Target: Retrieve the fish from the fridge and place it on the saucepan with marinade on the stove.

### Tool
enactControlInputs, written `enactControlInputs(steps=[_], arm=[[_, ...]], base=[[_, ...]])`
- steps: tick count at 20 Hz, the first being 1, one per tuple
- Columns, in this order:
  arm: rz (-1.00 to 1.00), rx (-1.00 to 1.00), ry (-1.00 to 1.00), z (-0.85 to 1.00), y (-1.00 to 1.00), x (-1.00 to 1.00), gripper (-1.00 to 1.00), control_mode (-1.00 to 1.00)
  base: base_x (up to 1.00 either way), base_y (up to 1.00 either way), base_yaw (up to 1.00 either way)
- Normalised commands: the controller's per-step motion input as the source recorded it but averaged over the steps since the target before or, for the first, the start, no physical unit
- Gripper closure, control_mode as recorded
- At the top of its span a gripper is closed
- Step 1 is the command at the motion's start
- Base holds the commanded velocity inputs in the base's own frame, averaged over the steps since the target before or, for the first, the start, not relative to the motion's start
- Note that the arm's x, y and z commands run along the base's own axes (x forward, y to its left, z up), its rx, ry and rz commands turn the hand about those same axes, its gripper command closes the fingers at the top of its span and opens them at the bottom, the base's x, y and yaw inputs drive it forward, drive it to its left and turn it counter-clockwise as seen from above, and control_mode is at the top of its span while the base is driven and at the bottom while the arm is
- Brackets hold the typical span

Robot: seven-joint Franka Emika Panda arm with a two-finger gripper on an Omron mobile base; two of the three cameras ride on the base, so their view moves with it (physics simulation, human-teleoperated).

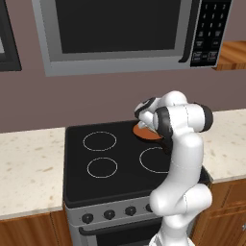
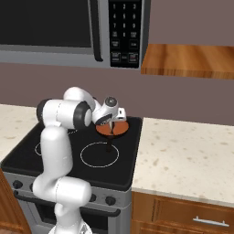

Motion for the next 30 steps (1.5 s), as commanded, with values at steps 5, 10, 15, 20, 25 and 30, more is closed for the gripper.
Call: enactControlInputs(steps=[5, 10, 15, 20, 25, 30], arm=[[0.0, 0.0, 0.0, -0.02, -0.03, 0.12, -1.0, -1.0], [0.0, 0.0, 0.0, 0.0, 0.0, 0.03, -1.0, -1.0], [0.0, 0.0, 0.0, 0.0, 0.0, 0.0, -1.0, -1.0], [0.0, 0.0, 0.0, 0.0, -0.08, -0.02, -1.0, -1.0], [-0.01, 0.0, 0.0, 0.0, -0.25, -0.34, -1.0, -1.0], [0.0, 0.01, -0.11, 0.05, -0.43, -0.65, -1.0, -1.0]], base=[[0.0, 0.0, 0.0], [0.0, 0.0, 0.0], [0.0, 0.0, 0.0], [0.0, 0.0, 0.0], [0.0, 0.0, 0.0], [0.0, 0.0, 0.0]])
